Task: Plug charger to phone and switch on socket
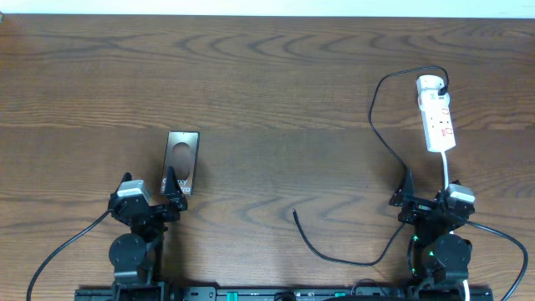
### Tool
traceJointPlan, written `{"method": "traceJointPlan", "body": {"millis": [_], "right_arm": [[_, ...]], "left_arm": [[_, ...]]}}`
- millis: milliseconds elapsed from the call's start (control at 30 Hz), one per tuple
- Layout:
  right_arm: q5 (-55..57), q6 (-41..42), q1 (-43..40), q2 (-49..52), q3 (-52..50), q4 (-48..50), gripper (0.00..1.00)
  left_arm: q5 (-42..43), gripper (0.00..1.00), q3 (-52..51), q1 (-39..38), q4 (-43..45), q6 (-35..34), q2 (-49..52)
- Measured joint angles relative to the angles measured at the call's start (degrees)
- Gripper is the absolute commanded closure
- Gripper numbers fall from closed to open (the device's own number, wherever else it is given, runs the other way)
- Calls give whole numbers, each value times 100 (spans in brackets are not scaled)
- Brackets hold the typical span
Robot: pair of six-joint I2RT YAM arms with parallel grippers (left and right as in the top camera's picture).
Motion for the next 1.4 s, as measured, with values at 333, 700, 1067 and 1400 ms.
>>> {"method": "traceJointPlan", "body": {"millis": [333, 700, 1067, 1400], "right_arm": [[-2, 0, 0, 7, 0, 2, 1], [0, -2, 0, 28, -9, 7, 1], [0, -2, 0, 28, -11, 15, 1], [0, 0, 0, 28, -11, 15, 1]], "left_arm": [[129, 12, 1469, 0, -1152, -2, 881], [750, 12, 5259, 0, -3324, 15, 4666], [909, 12, 7101, 0, -4876, 177, 8041], [929, 12, 7101, 0, -4878, 238, 9608]]}}
